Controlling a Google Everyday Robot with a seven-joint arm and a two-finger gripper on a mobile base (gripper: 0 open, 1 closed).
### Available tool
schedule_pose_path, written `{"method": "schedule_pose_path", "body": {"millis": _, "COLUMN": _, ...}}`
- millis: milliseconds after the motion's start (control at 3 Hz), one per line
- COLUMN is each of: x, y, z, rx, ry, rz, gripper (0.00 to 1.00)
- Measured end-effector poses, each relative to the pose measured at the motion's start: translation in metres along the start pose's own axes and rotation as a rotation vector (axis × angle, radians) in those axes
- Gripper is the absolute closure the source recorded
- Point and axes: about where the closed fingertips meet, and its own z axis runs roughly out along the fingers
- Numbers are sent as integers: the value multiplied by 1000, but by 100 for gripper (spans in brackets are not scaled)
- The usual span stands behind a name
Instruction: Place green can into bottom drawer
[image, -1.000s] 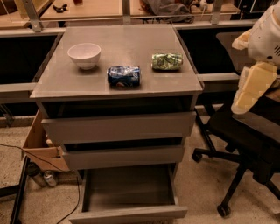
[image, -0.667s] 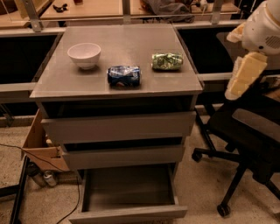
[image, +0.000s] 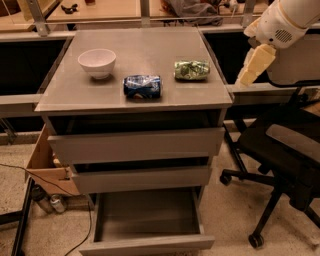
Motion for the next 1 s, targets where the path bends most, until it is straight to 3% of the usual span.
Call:
{"method": "schedule_pose_path", "body": {"millis": 333, "x": -12, "y": -29, "z": 33, "rx": -11, "ry": -65, "rz": 58, "gripper": 0}}
{"method": "schedule_pose_path", "body": {"millis": 667, "x": -29, "y": -47, "z": 67, "rx": -44, "ry": -104, "rz": 70, "gripper": 0}}
{"method": "schedule_pose_path", "body": {"millis": 1000, "x": -50, "y": -55, "z": 99, "rx": -87, "ry": -109, "rz": 28, "gripper": 0}}
